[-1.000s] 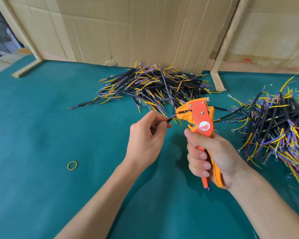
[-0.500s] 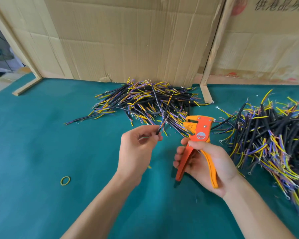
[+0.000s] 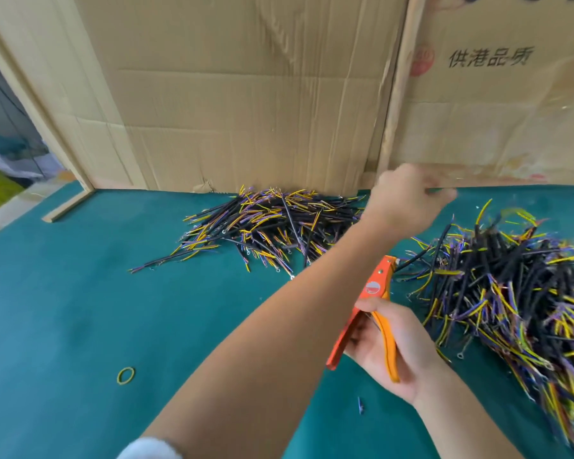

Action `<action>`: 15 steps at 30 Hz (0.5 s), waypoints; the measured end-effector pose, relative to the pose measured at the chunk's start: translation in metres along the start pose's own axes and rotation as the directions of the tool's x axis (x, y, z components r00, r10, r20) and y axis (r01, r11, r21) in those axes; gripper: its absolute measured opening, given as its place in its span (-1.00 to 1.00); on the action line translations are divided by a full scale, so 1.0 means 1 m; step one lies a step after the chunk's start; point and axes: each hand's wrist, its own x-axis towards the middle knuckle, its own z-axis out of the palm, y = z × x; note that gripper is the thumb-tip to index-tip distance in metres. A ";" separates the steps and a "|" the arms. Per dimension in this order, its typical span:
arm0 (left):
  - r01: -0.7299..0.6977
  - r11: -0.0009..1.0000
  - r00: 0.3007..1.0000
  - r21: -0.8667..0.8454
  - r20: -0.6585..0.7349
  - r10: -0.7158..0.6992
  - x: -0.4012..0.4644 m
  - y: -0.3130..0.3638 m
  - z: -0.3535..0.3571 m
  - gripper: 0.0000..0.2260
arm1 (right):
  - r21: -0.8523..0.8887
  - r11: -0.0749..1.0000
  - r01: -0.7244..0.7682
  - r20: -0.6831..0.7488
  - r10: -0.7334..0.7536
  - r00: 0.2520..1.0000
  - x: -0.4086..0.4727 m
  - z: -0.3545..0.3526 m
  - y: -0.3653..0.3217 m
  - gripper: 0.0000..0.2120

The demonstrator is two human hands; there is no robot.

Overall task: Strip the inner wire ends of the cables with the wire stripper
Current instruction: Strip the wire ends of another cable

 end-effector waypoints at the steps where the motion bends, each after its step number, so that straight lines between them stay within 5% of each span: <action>1: 0.045 0.995 0.999 0.093 -0.028 -0.043 -0.002 -0.018 -0.004 -0.86 | -0.009 1.000 0.000 0.005 0.000 1.000 0.000 0.000 -0.001 -0.75; 6: 0.482 0.756 0.875 0.442 -0.194 -0.444 -0.044 -0.127 -0.031 -0.79 | 0.027 1.000 0.014 -0.041 -0.013 0.999 0.005 0.000 -0.004 -0.64; 10: 0.442 0.754 0.892 0.486 -0.146 -0.429 -0.062 -0.159 -0.025 -0.79 | 0.021 1.000 0.010 -0.038 -0.009 0.999 0.006 -0.002 -0.004 -0.63; 15: 0.390 0.858 0.920 0.335 -0.191 -0.343 -0.073 -0.148 -0.029 -0.88 | 0.022 1.000 0.007 -0.007 -0.007 1.000 0.007 -0.007 -0.003 -0.62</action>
